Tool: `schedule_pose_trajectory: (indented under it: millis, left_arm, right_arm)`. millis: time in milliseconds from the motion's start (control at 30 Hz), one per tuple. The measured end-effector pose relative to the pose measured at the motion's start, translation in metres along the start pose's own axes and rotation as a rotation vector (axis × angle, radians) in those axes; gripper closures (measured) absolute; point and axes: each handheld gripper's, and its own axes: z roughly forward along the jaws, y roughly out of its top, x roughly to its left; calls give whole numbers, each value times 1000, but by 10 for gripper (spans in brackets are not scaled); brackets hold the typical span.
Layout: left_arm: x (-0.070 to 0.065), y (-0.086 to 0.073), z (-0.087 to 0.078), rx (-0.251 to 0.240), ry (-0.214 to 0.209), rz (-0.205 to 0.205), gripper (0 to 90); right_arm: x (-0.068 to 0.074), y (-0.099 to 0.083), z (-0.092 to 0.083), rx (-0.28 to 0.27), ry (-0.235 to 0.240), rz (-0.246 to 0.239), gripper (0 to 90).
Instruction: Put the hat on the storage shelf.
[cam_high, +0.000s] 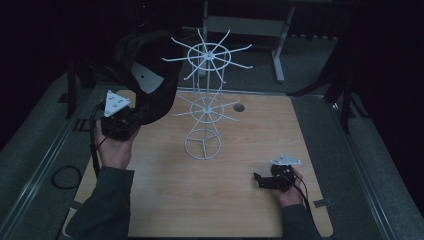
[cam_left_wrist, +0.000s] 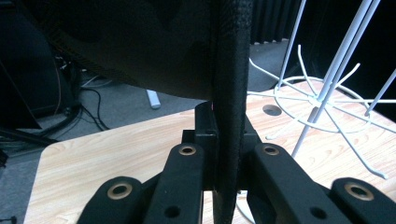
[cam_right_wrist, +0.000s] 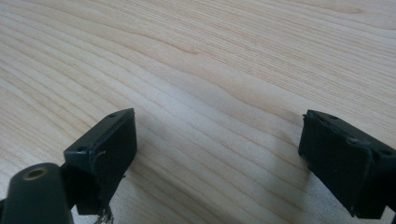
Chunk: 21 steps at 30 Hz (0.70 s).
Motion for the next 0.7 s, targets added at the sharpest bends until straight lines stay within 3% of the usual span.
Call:
schedule_pose_trajectory:
  millis: [233,567,700]
  left_arm:
    - [-2,-3,-1,8,25,50,866]
    - [-7,-9,1,1,17,104,865]
    - [-10,-11,3,17,33,152,865]
  right_arm:
    - [0,0,0,1,0,0,113]
    - [0,0,0,1,0,0,113]
    - [0,0,0,1,0,0,113]
